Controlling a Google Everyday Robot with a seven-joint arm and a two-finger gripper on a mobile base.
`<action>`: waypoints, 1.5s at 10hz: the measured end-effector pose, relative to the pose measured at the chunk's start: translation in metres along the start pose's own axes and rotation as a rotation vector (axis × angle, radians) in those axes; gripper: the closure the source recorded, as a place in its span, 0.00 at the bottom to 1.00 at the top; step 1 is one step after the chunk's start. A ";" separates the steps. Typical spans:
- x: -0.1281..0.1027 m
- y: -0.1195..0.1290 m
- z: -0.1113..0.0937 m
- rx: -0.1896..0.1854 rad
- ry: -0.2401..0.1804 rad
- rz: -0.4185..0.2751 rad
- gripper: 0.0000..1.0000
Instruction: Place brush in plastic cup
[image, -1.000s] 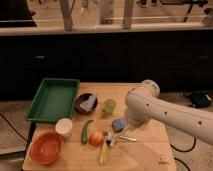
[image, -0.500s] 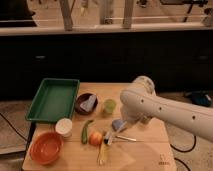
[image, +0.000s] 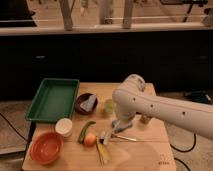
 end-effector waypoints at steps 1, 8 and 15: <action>-0.005 -0.004 0.002 -0.001 -0.005 -0.011 0.99; 0.030 -0.019 -0.012 0.043 -0.046 -0.013 0.99; 0.066 -0.029 -0.012 0.068 -0.096 0.010 0.99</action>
